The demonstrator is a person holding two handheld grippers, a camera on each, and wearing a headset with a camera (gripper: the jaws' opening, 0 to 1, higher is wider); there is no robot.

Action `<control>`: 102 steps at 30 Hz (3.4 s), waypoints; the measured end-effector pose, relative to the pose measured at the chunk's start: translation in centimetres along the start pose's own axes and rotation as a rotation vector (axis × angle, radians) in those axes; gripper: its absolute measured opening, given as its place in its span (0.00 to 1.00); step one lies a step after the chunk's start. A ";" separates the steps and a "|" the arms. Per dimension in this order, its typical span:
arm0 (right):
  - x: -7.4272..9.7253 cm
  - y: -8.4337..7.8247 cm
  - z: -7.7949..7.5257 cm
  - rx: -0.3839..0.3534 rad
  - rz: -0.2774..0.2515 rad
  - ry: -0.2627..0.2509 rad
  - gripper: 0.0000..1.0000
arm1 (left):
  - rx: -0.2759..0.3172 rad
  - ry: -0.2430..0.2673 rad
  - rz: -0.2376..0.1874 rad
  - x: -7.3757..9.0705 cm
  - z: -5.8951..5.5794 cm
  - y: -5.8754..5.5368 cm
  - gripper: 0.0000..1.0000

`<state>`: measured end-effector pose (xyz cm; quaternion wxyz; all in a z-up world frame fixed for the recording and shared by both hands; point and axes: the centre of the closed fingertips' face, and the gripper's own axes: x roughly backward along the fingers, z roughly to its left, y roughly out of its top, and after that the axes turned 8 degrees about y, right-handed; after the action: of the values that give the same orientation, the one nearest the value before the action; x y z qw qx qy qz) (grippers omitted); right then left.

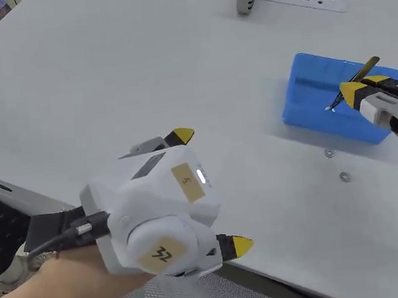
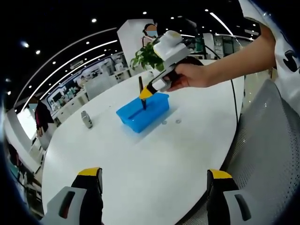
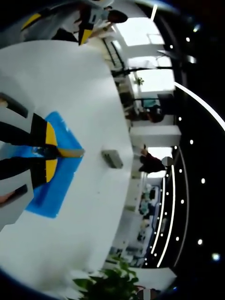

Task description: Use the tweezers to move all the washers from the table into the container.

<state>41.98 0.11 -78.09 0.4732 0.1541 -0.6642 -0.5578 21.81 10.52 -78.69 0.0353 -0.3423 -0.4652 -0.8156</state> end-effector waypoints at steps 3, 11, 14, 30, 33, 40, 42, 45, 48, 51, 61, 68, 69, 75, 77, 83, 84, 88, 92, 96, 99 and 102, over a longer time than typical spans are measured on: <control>-0.1 -0.2 -0.4 -0.009 0.006 -0.004 0.03 | -0.003 0.000 0.001 0.0 0.0 0.0 0.94; -0.6 -1.2 -0.2 -0.011 0.034 -0.004 0.03 | 0.001 0.006 0.000 0.0 0.2 0.0 0.94; -1.0 -1.6 -0.1 -0.012 0.042 0.000 0.03 | -0.001 0.010 0.000 0.0 0.2 0.0 0.94; -0.8 -2.0 -0.2 -0.009 0.042 -0.002 0.04 | -0.012 0.016 0.006 0.0 0.2 -0.1 0.94; -0.6 -1.6 -0.3 -0.032 0.037 -0.004 0.04 | -0.017 0.018 0.008 0.0 0.3 -0.2 0.93; 1.2 1.0 0.5 -0.021 -0.017 0.012 0.04 | -0.017 0.033 0.007 0.1 0.5 -0.2 0.93; 2.0 1.7 0.6 -0.010 -0.033 0.012 0.04 | -0.022 0.040 0.006 0.1 0.6 -0.2 0.93; 2.7 2.0 1.1 -0.006 -0.042 0.021 0.04 | -0.019 0.041 0.008 0.1 0.6 -0.2 0.93; 3.7 2.5 1.7 0.002 -0.050 0.031 0.04 | -0.016 0.040 0.011 0.0 0.6 -0.2 0.93; 4.4 2.6 2.2 -0.003 -0.055 0.039 0.04 | -0.018 0.036 0.010 0.0 0.5 -0.2 0.93; 5.8 0.4 3.5 -0.008 -0.012 0.053 0.04 | -0.025 0.033 0.015 0.0 0.5 -0.3 0.93; 5.3 -1.6 4.0 -0.031 0.027 0.071 0.04 | -0.022 0.039 0.011 0.0 0.6 -0.2 0.92; 5.1 -2.0 4.1 -0.032 0.036 0.077 0.04 | -0.021 0.038 0.011 0.0 0.6 -0.2 0.93; 4.2 -3.6 4.4 -0.038 0.079 0.091 0.04 | -0.025 0.041 0.015 0.0 0.7 -0.3 0.92; 4.0 -4.2 4.3 -0.041 0.093 0.092 0.04 | -0.025 0.039 0.015 0.0 0.6 -0.3 0.93; 3.8 -4.7 4.2 -0.045 0.101 0.086 0.04 | -0.024 0.042 0.009 0.0 0.7 -0.3 0.92; 3.8 -4.7 4.2 -0.045 0.101 0.084 0.04 | -0.025 0.041 0.010 0.0 0.7 -0.3 0.92; 3.7 -4.9 4.0 -0.047 0.105 0.082 0.04 | -0.027 0.040 0.012 0.0 0.6 -0.3 0.92; 3.5 -5.2 4.0 -0.051 0.114 0.086 0.04 | -0.027 0.040 0.013 0.0 0.6 -0.3 0.92; 3.4 -5.3 4.0 -0.049 0.111 0.082 0.04 | -0.027 0.041 0.014 0.0 0.7 -0.4 0.92; 3.4 -5.4 4.0 -0.046 0.110 0.079 0.04 | -0.028 0.041 0.015 0.0 0.7 -0.4 0.92; 3.4 -5.4 4.3 -0.005 0.116 0.076 0.04 | -0.029 0.041 0.015 0.0 0.6 -0.4 0.92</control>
<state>35.09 -1.64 -81.01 0.5301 0.1353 -0.6522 -0.5246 21.98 11.25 -78.76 0.0460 -0.3297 -0.4500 -0.8287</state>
